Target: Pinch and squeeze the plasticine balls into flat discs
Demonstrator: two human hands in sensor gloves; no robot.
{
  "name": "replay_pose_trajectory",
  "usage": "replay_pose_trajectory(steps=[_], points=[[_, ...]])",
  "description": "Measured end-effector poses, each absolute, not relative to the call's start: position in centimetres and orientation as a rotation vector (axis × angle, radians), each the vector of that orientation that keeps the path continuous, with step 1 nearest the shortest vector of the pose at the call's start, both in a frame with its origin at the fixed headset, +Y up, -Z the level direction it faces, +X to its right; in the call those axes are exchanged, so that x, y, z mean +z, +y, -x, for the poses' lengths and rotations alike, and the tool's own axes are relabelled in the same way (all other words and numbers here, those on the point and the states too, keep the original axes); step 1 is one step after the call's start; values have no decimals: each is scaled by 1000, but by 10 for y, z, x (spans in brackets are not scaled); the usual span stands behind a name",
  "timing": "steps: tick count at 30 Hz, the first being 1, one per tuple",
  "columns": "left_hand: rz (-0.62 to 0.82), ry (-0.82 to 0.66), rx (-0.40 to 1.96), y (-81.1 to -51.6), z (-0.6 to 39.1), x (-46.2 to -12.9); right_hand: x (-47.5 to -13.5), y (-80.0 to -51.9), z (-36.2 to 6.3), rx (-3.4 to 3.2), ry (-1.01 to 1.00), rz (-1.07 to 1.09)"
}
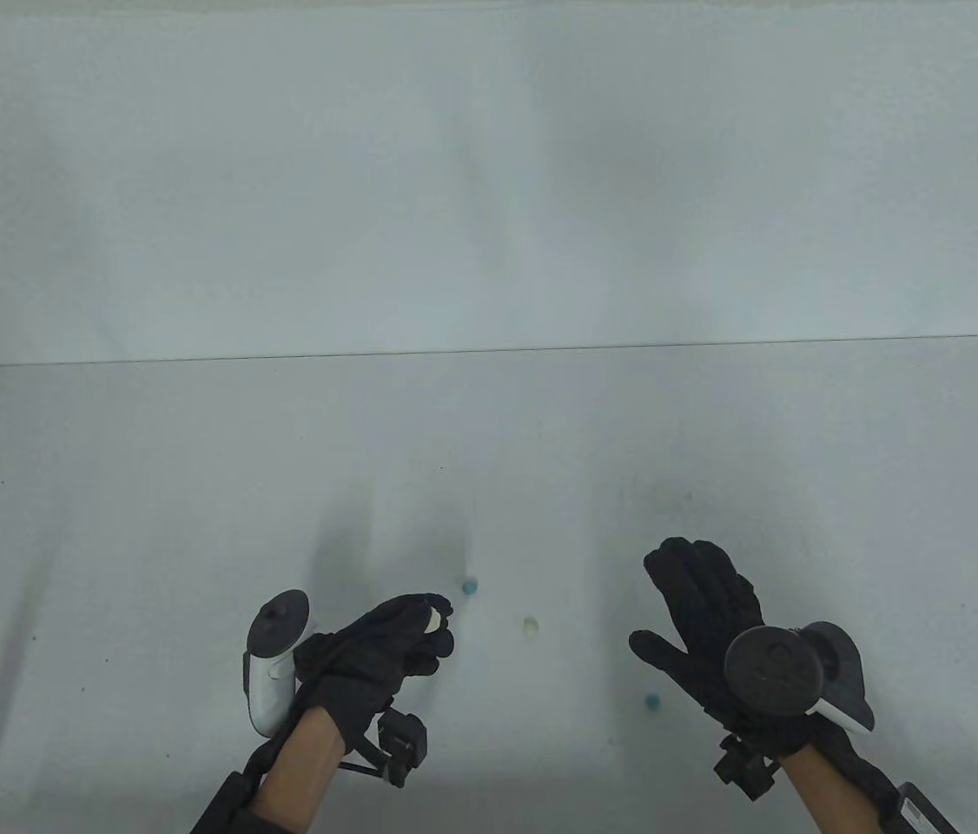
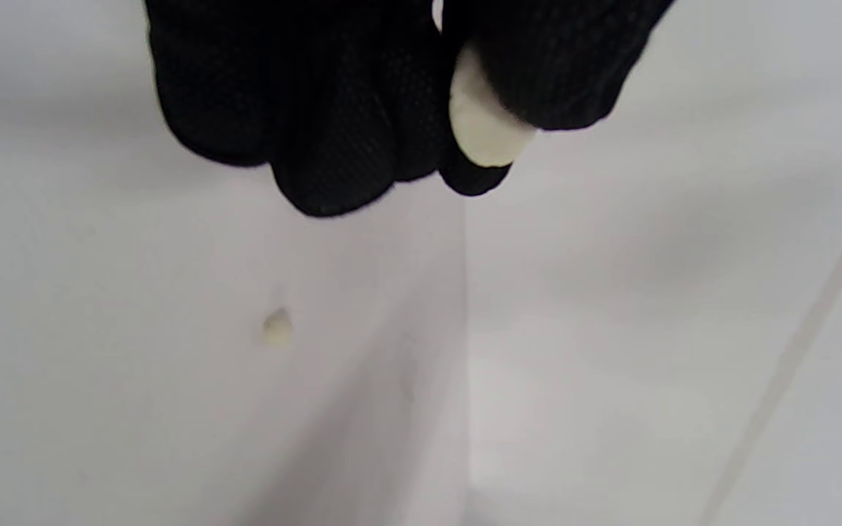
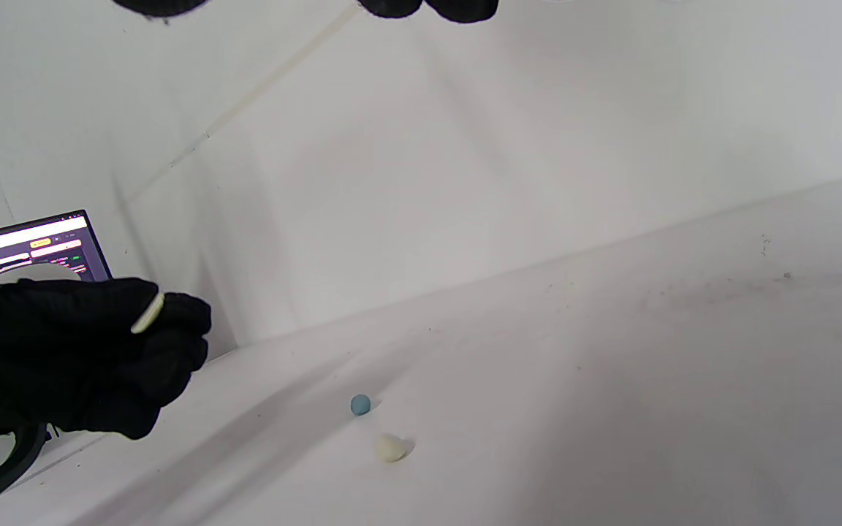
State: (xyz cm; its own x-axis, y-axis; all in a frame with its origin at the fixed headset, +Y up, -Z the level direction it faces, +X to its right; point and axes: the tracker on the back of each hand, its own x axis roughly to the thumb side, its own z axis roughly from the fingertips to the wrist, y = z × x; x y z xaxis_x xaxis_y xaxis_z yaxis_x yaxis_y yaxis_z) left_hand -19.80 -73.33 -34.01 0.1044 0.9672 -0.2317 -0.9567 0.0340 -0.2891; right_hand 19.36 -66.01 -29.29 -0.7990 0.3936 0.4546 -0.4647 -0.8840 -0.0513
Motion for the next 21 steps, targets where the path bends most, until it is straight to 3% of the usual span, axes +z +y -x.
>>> replay_pose_trajectory(steps=[8,13,21], points=[[341,24,1297,-733,201,-341,-292,-660,-194,2599,-231,-620],[398,48,1283,-735,203,-344,-292,-660,-195,2593,-227,-622],[392,96,986,-735,208,-357,-292,-660,-196,2589,-228,-617]])
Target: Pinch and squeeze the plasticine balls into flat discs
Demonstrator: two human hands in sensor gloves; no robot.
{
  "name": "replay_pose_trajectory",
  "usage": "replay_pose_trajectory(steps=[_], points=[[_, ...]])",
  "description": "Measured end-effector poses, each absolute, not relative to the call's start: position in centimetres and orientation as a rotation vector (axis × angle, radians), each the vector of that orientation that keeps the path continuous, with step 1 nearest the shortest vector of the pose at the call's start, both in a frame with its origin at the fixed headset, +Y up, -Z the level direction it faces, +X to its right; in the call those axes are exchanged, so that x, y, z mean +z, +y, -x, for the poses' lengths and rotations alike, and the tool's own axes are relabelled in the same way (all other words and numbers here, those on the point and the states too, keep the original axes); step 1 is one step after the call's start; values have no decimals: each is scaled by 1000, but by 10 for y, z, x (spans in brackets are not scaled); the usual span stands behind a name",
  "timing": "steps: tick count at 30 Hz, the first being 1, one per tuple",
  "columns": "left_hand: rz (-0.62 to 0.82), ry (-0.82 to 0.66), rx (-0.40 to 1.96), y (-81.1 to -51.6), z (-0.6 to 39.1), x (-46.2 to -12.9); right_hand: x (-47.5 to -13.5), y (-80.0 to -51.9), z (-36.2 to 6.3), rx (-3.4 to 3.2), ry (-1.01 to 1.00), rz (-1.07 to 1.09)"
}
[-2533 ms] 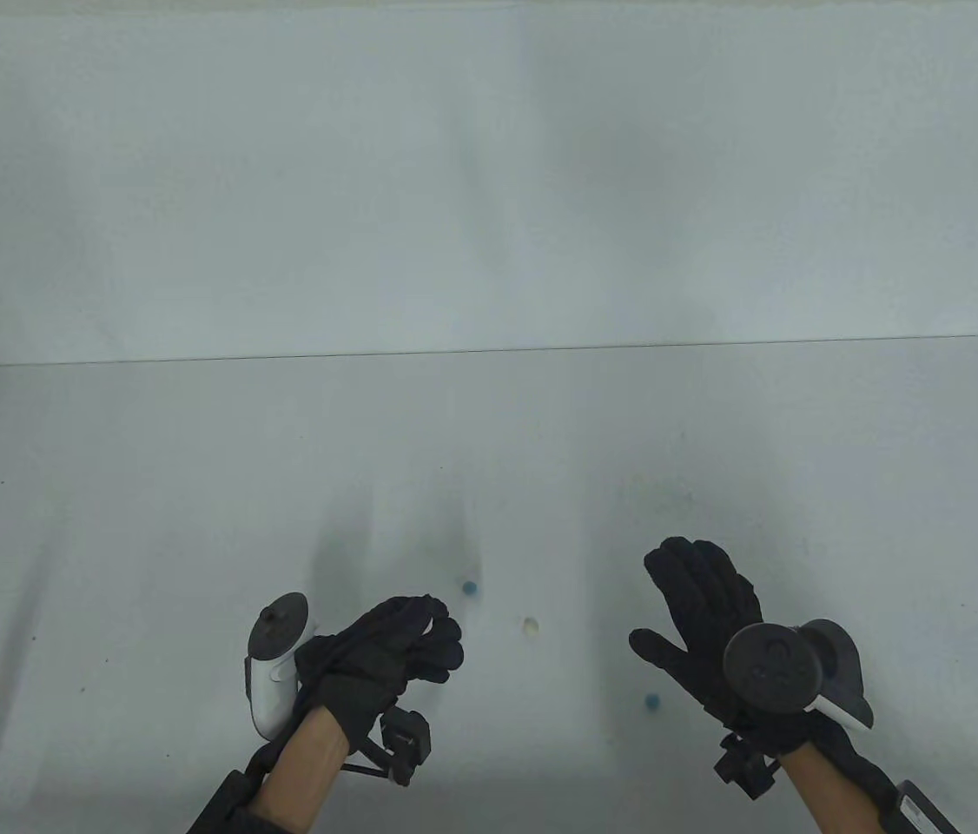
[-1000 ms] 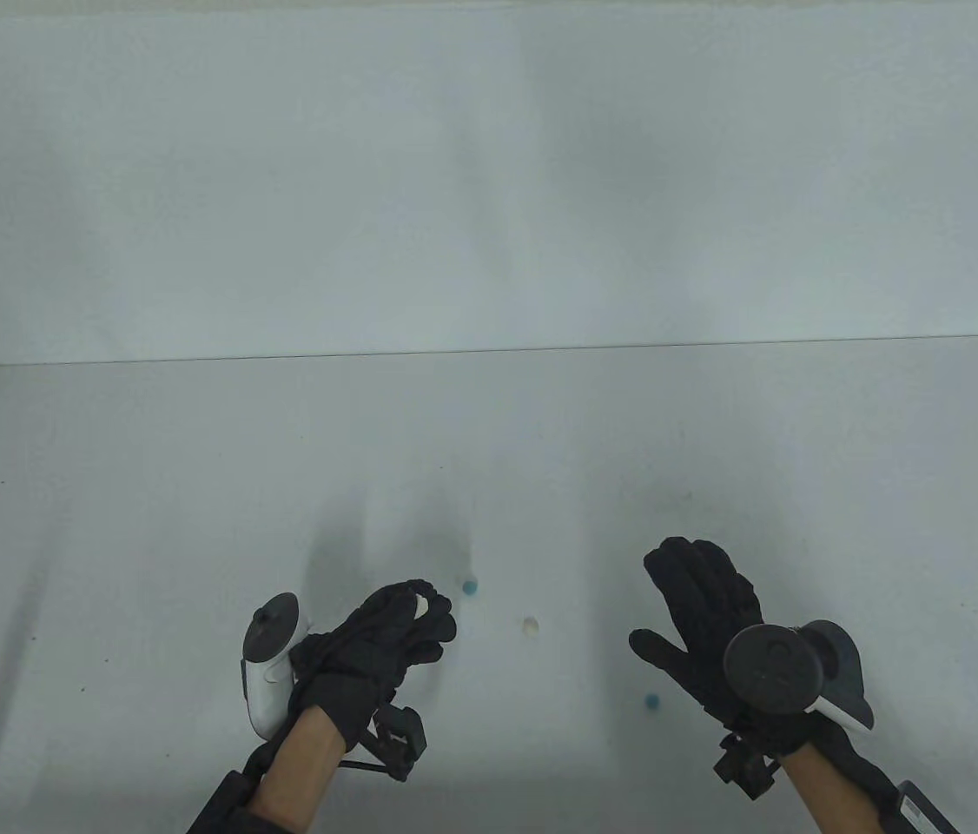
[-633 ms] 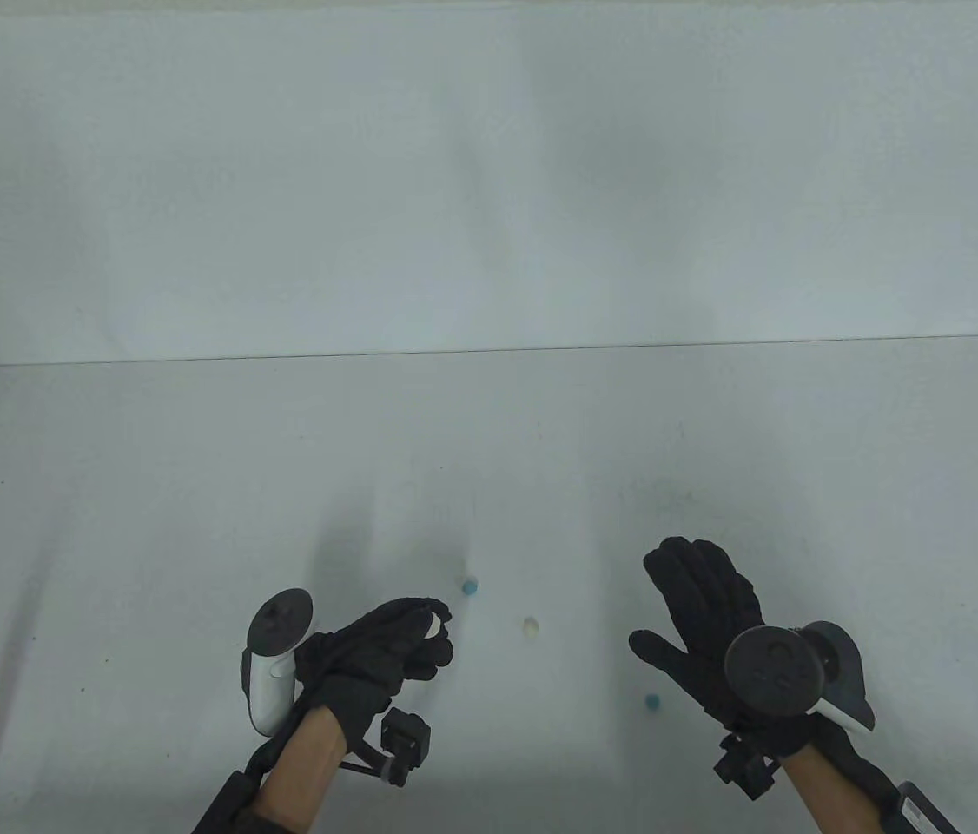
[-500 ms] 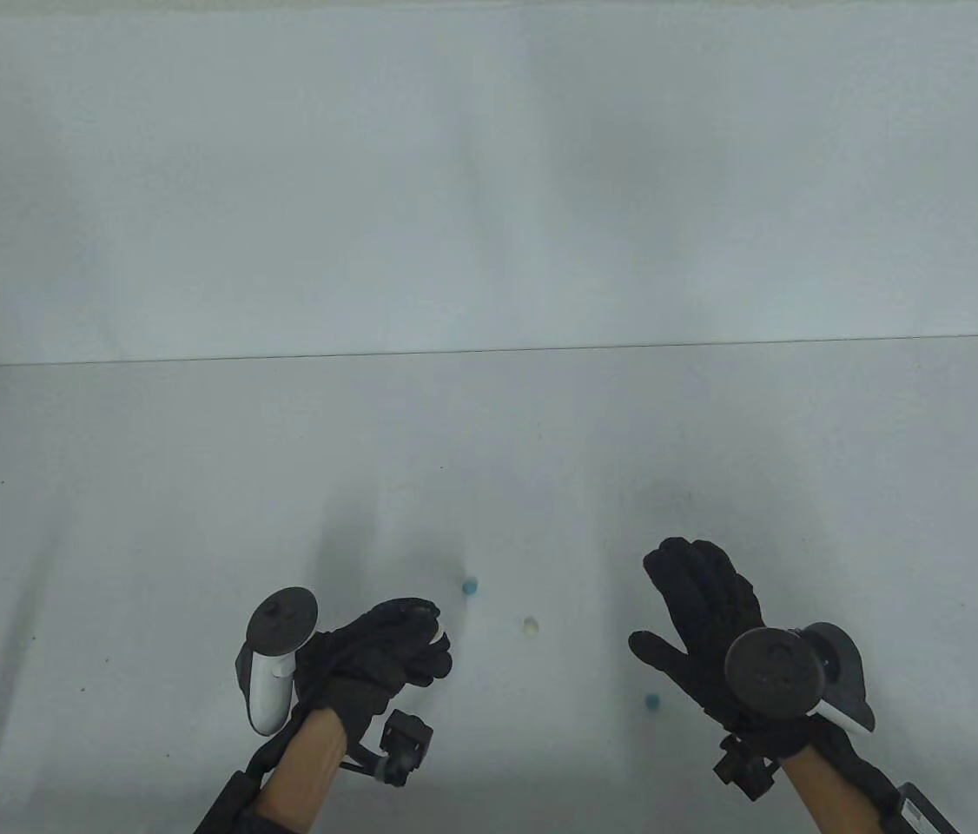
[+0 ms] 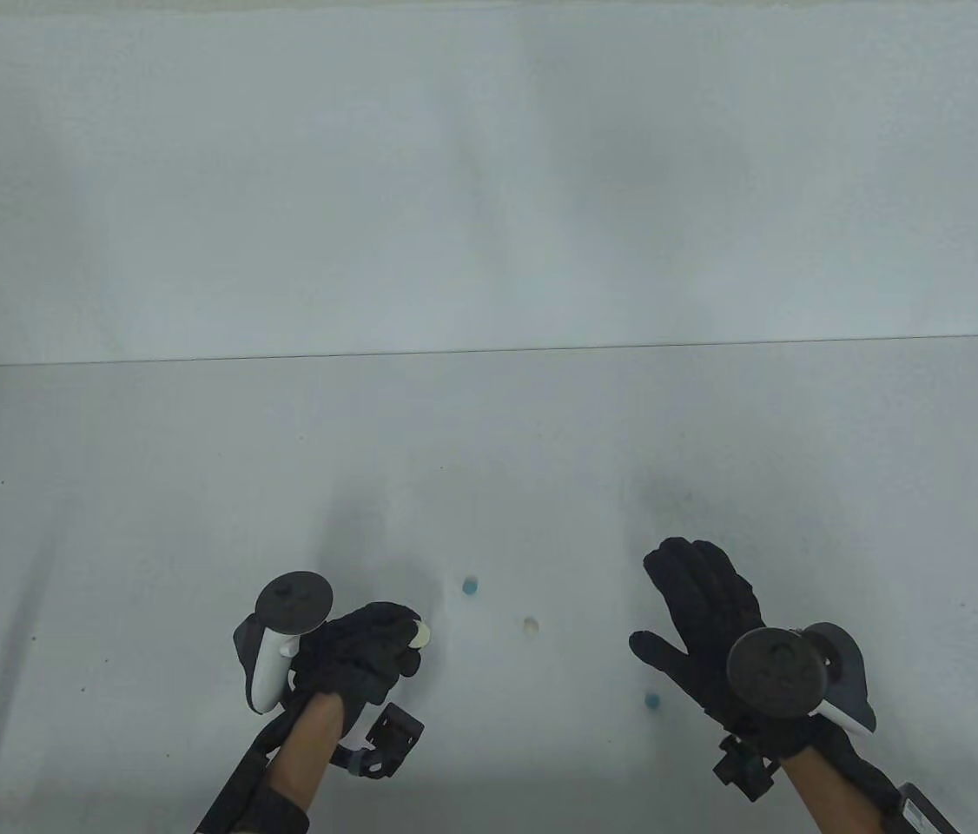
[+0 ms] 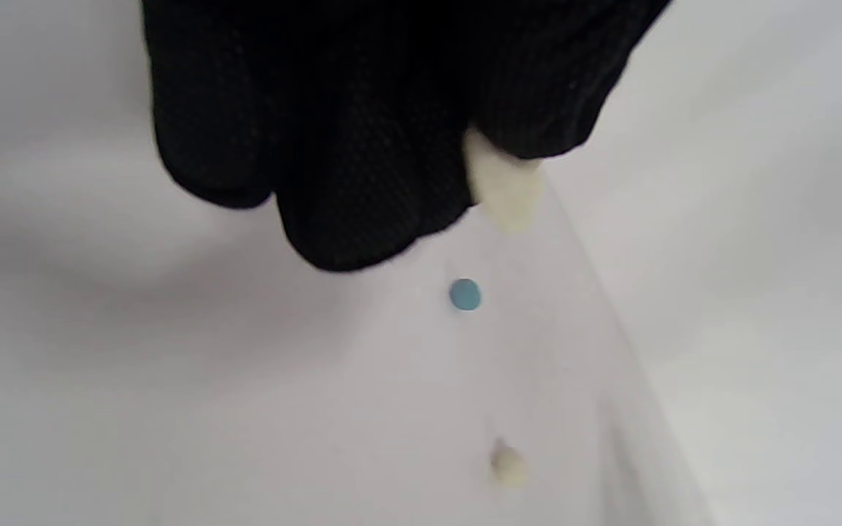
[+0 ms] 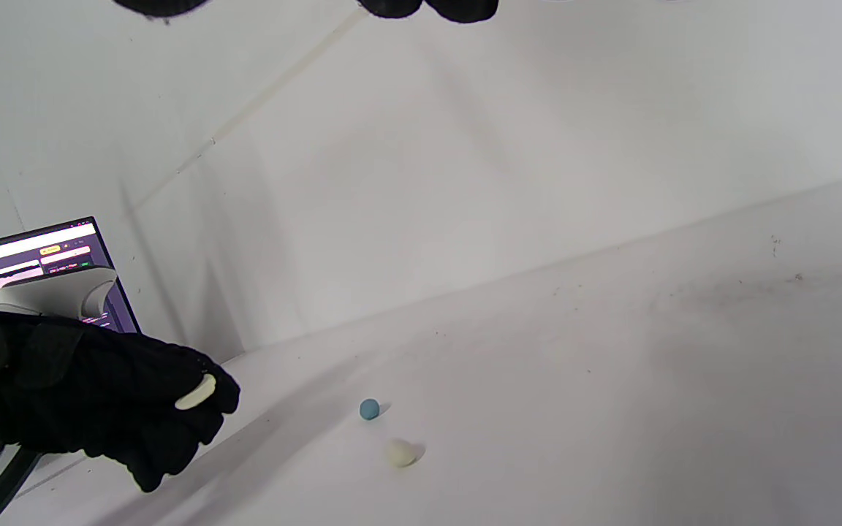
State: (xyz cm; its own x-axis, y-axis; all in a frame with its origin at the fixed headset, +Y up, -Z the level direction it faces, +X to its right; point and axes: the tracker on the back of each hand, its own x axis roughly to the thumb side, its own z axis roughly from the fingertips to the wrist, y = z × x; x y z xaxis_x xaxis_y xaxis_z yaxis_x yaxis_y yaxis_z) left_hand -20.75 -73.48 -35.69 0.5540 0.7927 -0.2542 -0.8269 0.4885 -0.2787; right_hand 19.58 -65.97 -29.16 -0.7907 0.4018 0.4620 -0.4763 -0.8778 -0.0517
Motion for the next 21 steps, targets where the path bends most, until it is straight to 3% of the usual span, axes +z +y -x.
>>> replay_pose_trajectory(steps=[8,21], points=[[383,54,564,-744,191,-365,-291,-659,-198,2582,-228,-628],[424,-61,192,-739,153,-374,-289,-659,-197,2577,-231,-645]])
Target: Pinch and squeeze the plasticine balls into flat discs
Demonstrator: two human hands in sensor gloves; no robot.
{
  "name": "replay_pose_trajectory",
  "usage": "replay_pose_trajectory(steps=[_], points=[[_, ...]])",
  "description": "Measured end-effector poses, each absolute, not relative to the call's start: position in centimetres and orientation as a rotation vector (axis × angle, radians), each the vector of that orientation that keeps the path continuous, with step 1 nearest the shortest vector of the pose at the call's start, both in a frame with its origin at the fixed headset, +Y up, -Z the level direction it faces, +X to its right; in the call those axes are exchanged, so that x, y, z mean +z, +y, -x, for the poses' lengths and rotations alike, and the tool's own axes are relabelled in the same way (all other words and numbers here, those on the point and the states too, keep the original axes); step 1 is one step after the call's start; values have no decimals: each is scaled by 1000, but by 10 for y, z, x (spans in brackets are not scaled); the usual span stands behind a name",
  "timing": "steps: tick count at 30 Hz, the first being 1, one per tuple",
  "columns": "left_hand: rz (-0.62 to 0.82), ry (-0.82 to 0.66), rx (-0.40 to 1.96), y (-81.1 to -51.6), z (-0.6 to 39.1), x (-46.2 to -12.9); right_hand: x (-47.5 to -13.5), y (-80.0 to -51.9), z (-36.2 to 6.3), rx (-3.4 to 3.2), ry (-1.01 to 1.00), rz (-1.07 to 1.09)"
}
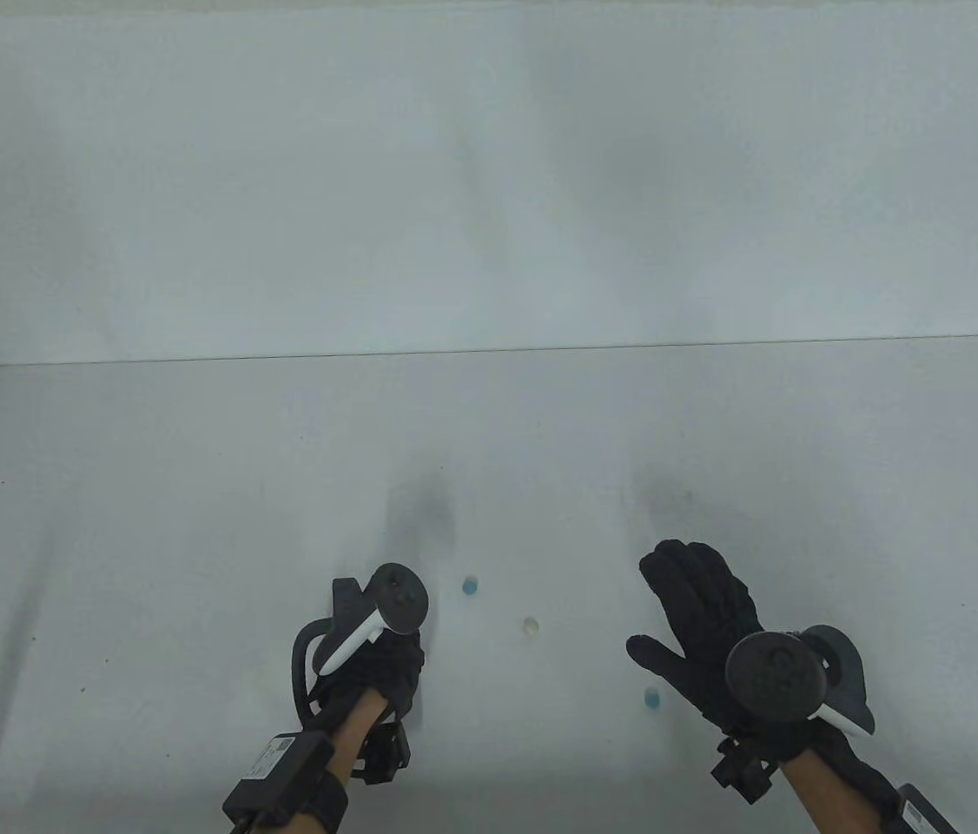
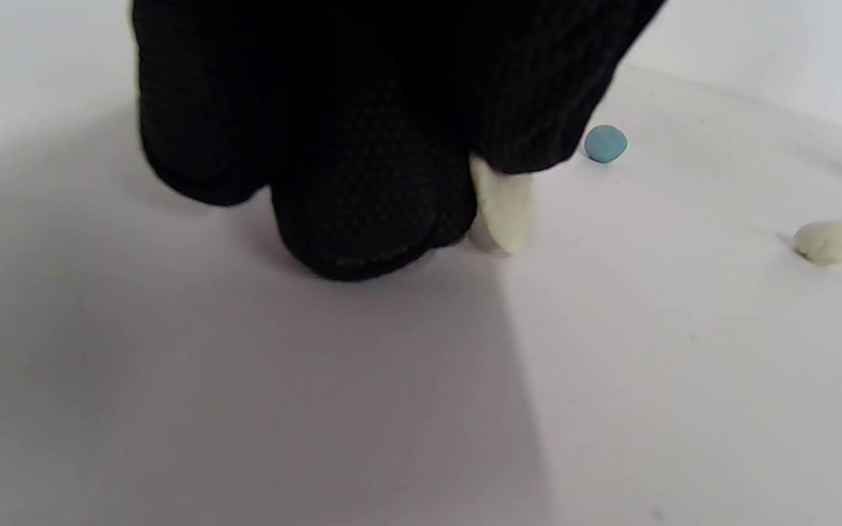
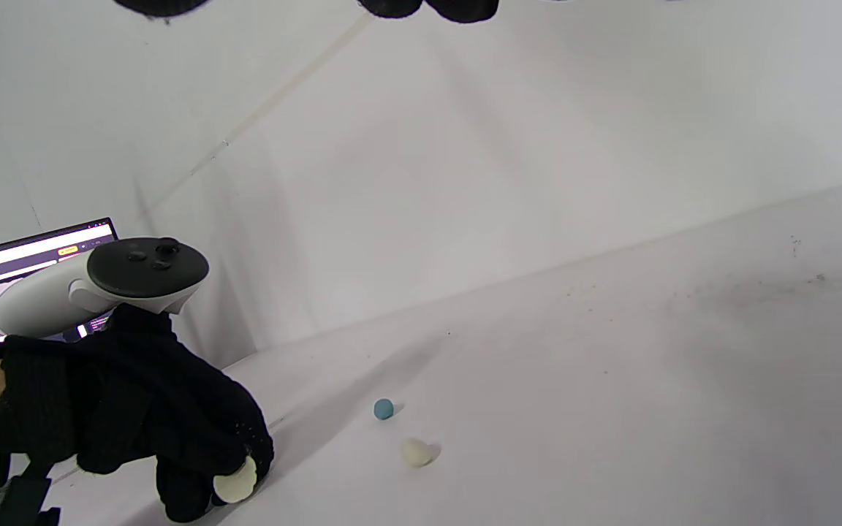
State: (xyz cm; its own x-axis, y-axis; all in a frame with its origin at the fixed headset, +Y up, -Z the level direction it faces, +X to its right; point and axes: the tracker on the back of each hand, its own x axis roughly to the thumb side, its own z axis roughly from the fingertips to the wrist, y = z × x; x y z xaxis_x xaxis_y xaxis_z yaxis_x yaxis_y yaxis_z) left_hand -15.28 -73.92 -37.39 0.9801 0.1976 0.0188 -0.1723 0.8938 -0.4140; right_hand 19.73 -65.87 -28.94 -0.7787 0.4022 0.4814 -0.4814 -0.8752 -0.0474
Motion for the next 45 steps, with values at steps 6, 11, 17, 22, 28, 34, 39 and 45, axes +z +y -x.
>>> replay_pose_trajectory(steps=[6,11,17,22,28,34,39,45], points=[[377,-104,43,-741,145,-372,-289,-659,-196,2577,-230,-648],[315,-132,-79,-743,142,-369,-289,-659,-196,2578,-228,-646],[297,-137,-95,-746,144,-367,-289,-659,-196,2582,-221,-643],[306,-115,31,-737,153,-369,-290,-659,-196,2581,-219,-641],[169,-150,117,-696,145,-385,-290,-659,-195,2586,-213,-641],[95,-232,100,-683,119,-410,-290,-659,-196,2589,-219,-633],[144,-268,21,-704,100,-427,-290,-658,-196,2589,-220,-639],[197,-292,-53,-727,88,-439,-290,-658,-196,2588,-220,-643]])
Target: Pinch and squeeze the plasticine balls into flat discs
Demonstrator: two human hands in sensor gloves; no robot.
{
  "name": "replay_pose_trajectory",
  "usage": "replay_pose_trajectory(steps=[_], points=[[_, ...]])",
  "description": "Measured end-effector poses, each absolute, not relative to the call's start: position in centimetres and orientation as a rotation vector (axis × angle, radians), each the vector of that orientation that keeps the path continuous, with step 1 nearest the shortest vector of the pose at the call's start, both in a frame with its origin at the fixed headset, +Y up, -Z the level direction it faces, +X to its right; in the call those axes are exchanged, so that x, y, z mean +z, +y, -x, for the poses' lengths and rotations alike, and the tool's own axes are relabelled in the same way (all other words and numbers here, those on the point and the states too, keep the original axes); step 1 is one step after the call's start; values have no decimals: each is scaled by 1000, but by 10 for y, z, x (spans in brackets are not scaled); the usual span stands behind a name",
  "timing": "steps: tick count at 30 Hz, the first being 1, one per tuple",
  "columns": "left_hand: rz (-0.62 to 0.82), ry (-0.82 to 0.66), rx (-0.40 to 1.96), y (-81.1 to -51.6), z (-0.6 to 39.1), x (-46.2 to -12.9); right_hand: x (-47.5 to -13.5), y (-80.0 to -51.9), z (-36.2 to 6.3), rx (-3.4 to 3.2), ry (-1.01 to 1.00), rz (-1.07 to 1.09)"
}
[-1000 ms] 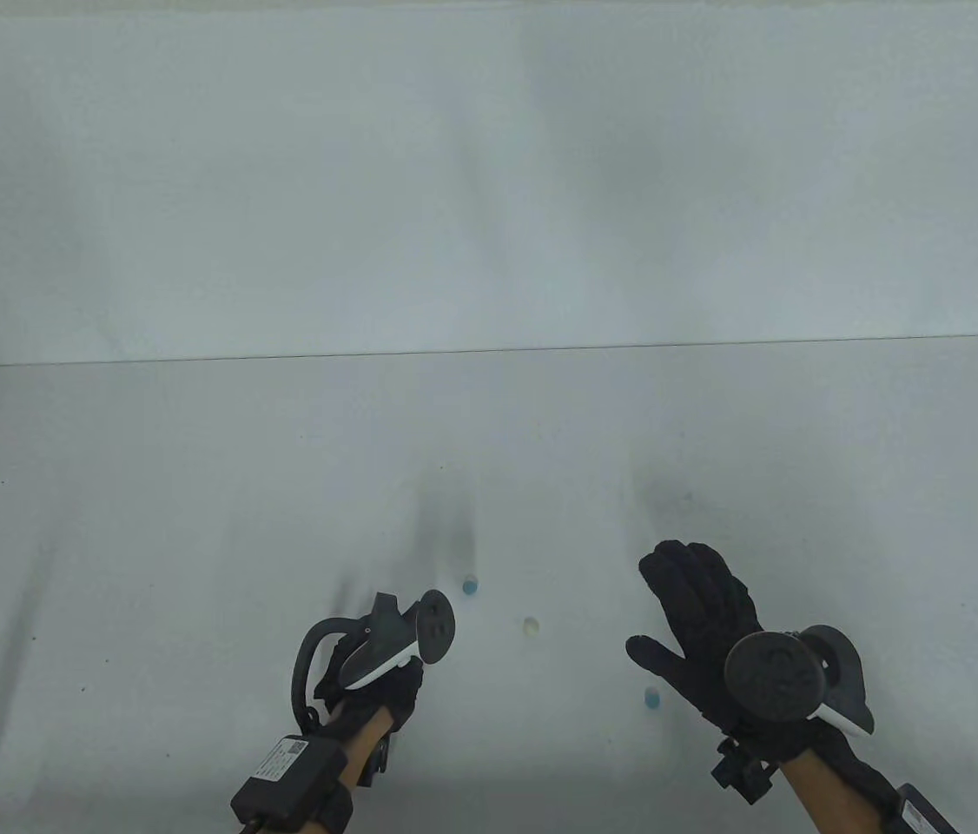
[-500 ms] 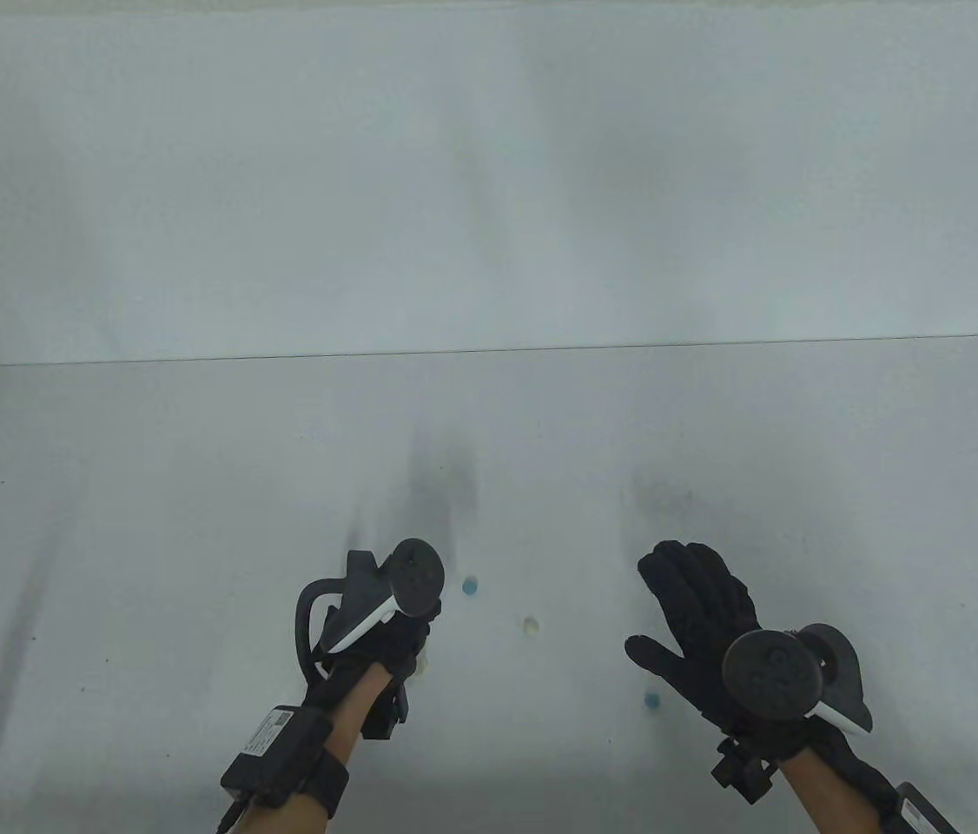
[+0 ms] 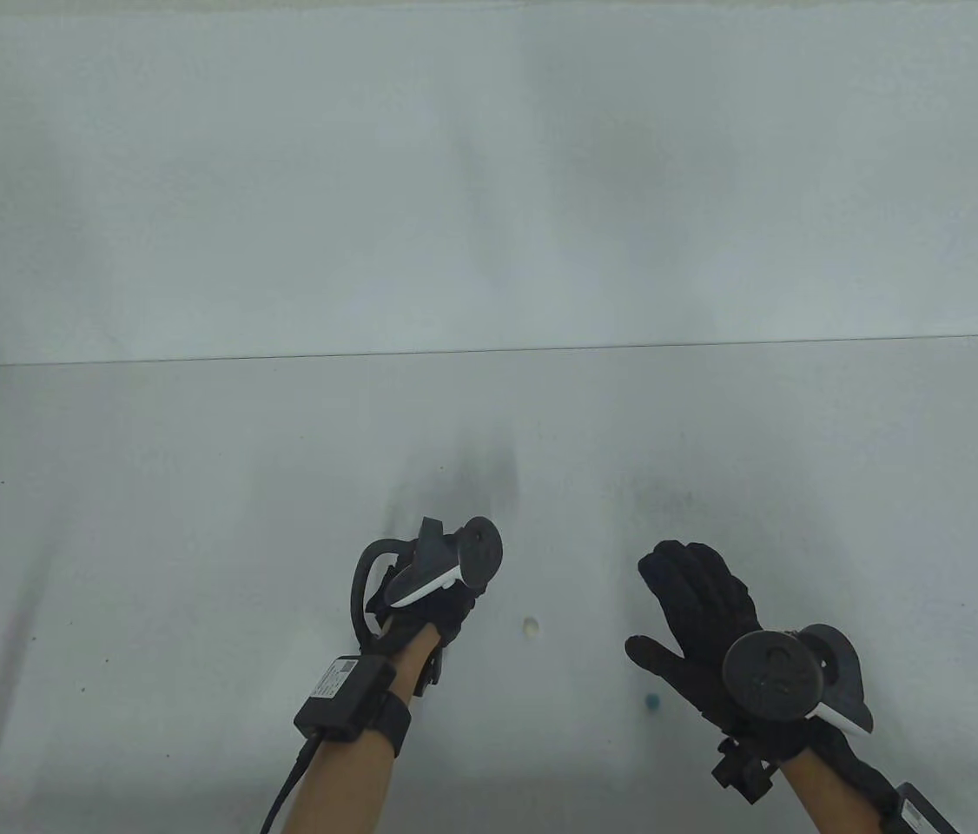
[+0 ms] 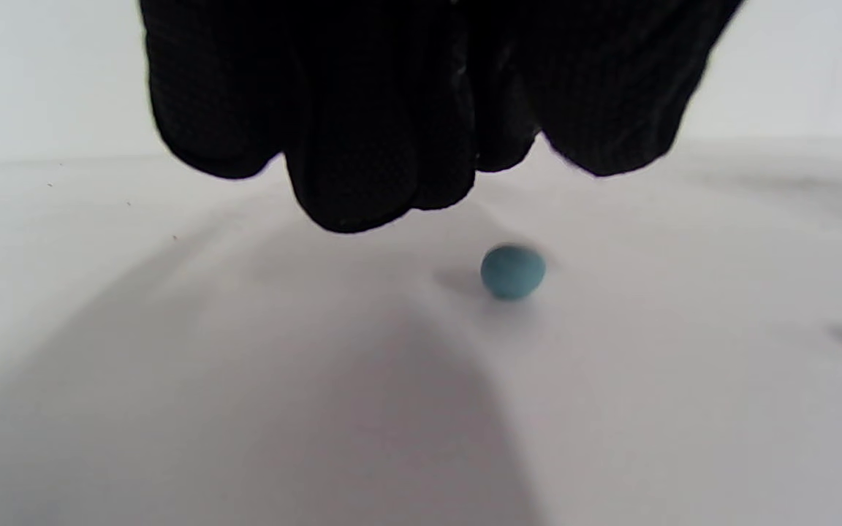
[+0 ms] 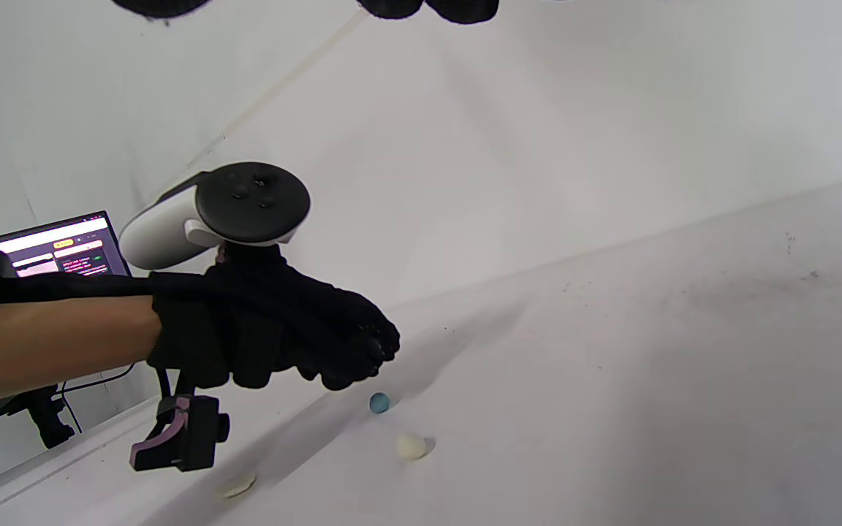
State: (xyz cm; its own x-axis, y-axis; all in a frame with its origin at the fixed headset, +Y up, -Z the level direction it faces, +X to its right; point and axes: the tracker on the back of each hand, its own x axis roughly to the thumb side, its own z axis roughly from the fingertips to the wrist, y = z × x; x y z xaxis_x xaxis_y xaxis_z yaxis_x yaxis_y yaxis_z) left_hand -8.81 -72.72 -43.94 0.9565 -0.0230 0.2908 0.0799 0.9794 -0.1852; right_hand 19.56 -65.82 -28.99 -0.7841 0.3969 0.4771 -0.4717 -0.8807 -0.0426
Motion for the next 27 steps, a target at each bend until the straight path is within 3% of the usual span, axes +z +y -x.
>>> replay_pose_trajectory(steps=[10,20,23,27], points=[[230,-331,-190,-746,77,-445,-290,-658,-196,2588,-222,-640],[162,-366,-254,-749,70,-445,-289,-657,-197,2588,-227,-632],[162,-364,-248,-745,71,-445,-290,-657,-197,2583,-228,-636],[138,-317,-94,-717,84,-440,-289,-657,-196,2580,-230,-645]])
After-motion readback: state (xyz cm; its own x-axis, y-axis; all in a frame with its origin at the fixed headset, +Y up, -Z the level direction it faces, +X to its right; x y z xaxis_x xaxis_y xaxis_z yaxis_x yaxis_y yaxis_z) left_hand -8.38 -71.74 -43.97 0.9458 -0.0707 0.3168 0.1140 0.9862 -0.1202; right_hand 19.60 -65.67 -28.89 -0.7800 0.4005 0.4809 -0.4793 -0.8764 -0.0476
